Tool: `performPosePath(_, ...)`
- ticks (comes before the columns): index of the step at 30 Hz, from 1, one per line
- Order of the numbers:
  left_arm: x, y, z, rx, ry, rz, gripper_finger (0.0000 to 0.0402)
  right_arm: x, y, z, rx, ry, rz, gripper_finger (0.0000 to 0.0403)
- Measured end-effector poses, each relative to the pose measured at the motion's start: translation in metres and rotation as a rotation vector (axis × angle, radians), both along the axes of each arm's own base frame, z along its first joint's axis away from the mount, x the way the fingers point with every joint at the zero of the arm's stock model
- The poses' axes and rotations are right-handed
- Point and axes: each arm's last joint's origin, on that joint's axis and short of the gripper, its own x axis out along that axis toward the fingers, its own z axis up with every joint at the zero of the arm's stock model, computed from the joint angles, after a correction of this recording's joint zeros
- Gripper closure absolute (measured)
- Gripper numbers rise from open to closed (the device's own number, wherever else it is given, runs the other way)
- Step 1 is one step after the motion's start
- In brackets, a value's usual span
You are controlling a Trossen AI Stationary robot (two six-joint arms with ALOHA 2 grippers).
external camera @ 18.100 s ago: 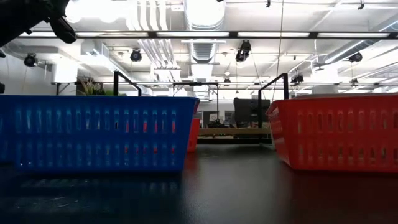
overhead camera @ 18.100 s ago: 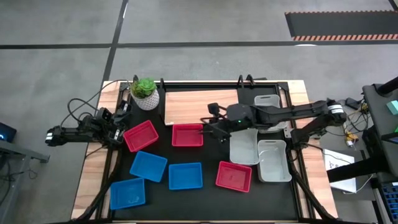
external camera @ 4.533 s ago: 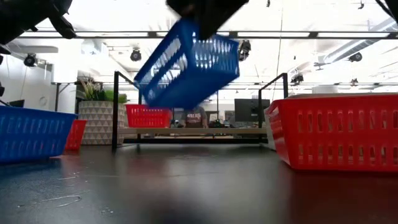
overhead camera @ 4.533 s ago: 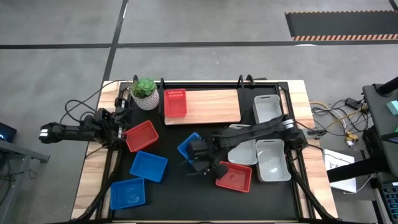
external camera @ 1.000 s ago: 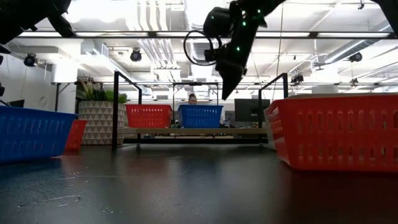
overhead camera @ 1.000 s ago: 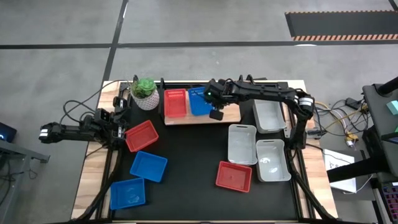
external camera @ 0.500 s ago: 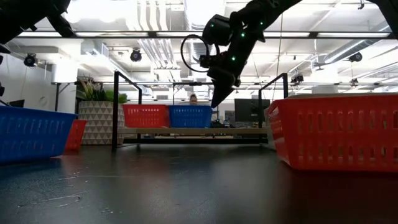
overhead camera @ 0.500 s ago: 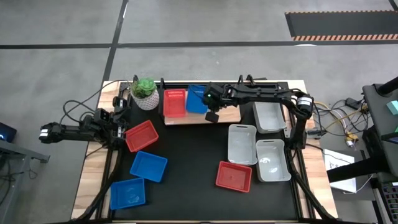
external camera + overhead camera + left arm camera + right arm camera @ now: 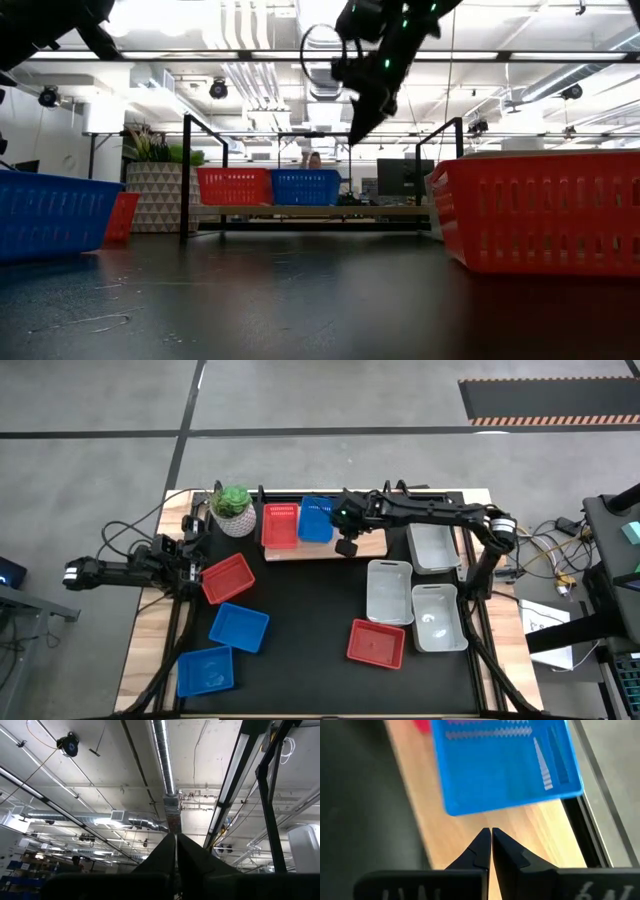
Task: Stack baskets on shelf by color
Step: Put the top right blue basket on the shelf
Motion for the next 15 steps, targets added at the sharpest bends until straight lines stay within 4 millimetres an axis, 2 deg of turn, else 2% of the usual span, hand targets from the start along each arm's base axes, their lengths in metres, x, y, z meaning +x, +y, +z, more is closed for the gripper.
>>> performPosePath(10, 0.005, 0.0, -0.002, -0.001, 0.034, -0.001, 0.0402, 0.003, 0.06, 0.023, -0.084, -0.111, 0.088, 0.0394)
performPosePath(15, 0.005, 0.0, 0.0, -0.001, 0.028, -0.001, 0.0402, 0.025, 0.067, 0.02, -0.163, -0.321, 0.116, 0.0394)
